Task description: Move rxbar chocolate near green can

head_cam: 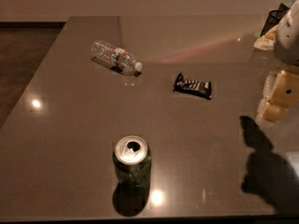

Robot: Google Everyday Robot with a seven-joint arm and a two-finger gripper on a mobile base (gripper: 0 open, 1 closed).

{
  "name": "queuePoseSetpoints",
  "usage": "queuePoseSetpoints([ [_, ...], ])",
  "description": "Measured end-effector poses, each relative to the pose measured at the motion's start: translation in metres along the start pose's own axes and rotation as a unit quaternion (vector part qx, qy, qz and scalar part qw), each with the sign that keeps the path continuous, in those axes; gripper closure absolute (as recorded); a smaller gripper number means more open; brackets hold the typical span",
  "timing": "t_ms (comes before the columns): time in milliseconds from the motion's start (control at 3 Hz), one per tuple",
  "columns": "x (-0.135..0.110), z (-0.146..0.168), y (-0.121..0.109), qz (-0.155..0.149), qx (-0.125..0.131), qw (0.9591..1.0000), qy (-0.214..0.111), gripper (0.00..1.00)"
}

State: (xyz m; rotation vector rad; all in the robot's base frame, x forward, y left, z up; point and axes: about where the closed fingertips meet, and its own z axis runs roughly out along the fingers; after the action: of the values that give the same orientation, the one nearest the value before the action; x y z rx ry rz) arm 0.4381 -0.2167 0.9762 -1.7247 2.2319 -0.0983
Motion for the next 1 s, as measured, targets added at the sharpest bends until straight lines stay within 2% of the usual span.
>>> queuePoseSetpoints([
  [333,0.0,0.0,0.0,0.0,0.0,1.0,0.0,0.0],
  [667,-0.014,0.011,-0.012,0.0,-0.009,0.9998,-0.016,0.0],
  [1000,-0.034,0.034,-0.035,0.008,-0.021,0.999,-0.039,0.0],
])
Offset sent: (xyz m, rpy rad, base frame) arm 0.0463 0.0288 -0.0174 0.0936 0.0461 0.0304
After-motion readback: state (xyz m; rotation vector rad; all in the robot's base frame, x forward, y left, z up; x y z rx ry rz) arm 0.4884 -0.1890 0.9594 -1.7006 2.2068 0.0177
